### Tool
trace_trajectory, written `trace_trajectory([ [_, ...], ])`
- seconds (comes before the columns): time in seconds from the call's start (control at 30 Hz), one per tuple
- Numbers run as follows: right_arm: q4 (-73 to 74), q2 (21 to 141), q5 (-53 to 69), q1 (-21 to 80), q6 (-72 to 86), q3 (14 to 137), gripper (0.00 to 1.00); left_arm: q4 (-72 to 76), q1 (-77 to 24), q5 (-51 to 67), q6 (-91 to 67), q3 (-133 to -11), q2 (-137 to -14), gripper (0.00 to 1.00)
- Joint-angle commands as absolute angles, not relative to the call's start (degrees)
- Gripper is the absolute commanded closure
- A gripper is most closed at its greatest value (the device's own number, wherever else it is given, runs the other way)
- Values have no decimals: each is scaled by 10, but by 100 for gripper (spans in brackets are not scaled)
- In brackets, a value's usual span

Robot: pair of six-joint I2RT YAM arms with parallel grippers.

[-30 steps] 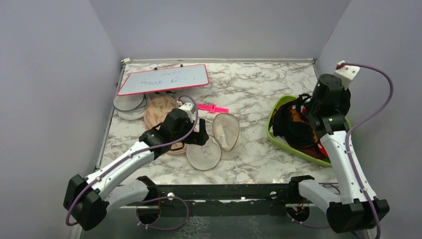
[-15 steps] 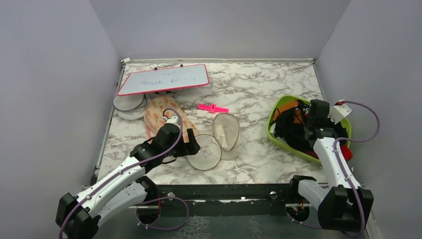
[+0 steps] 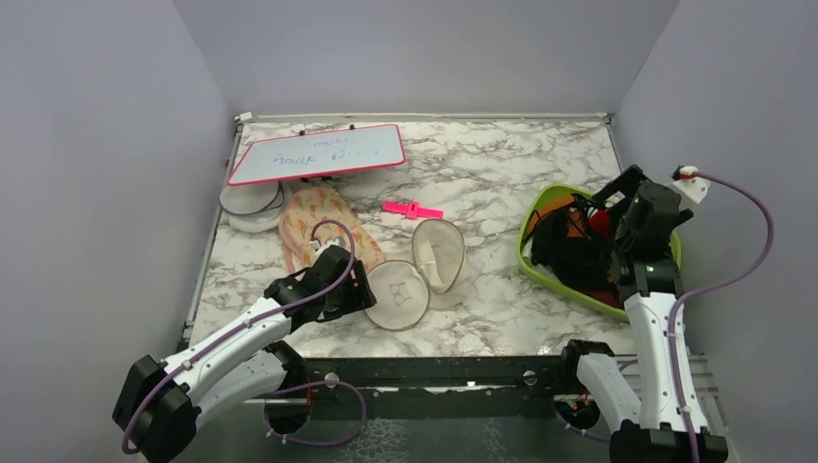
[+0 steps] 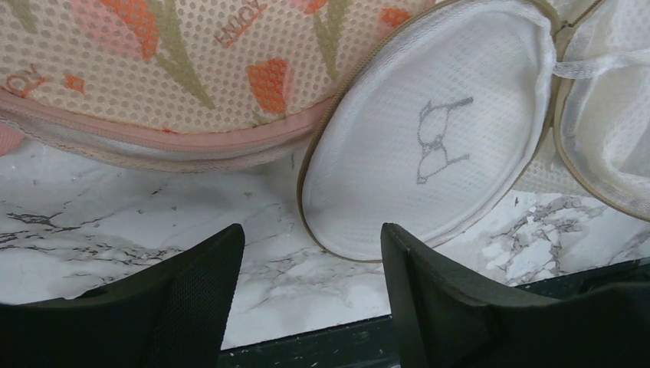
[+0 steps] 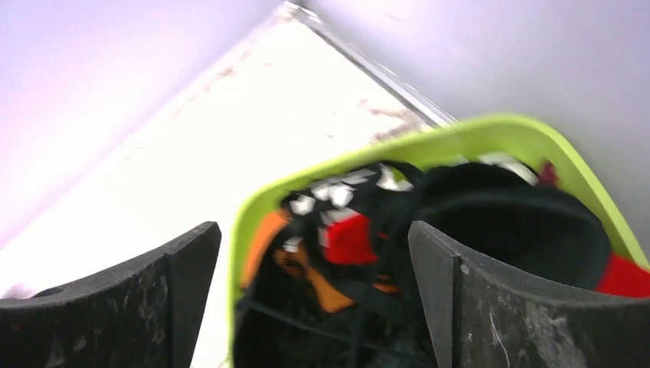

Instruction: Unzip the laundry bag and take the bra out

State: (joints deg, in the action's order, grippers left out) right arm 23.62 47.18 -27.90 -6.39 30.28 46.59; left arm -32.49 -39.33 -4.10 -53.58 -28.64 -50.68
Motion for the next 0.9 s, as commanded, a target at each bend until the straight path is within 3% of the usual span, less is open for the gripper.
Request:
trace_trajectory([
  [0.0, 198, 454, -63, -65, 196, 530, 8, -301, -393, -48, -553, -262, -499, 43],
  [0.23, 186, 478, 198, -62, 195, 572, 6, -206, -393, -5, -560, -209, -518, 51],
  [0.33, 184, 491, 250, -50, 186, 581, 6, -160, -393, 7, -569, -187, -496, 65],
  [0.47, 194, 511, 302, -9, 178, 587, 6, -116, -393, 13, -575, -167, -460, 97],
  [0.5, 195, 511, 303, 5, 173, 586, 6, -119, -393, 16, -573, -174, -454, 100],
  [0.7, 213, 523, 343, 79, 156, 598, 6, -242, -393, 31, -563, -314, -437, 100],
  [0.87, 199, 517, 375, 90, 161, 590, 6, -295, -393, 15, -554, -457, -492, 100],
])
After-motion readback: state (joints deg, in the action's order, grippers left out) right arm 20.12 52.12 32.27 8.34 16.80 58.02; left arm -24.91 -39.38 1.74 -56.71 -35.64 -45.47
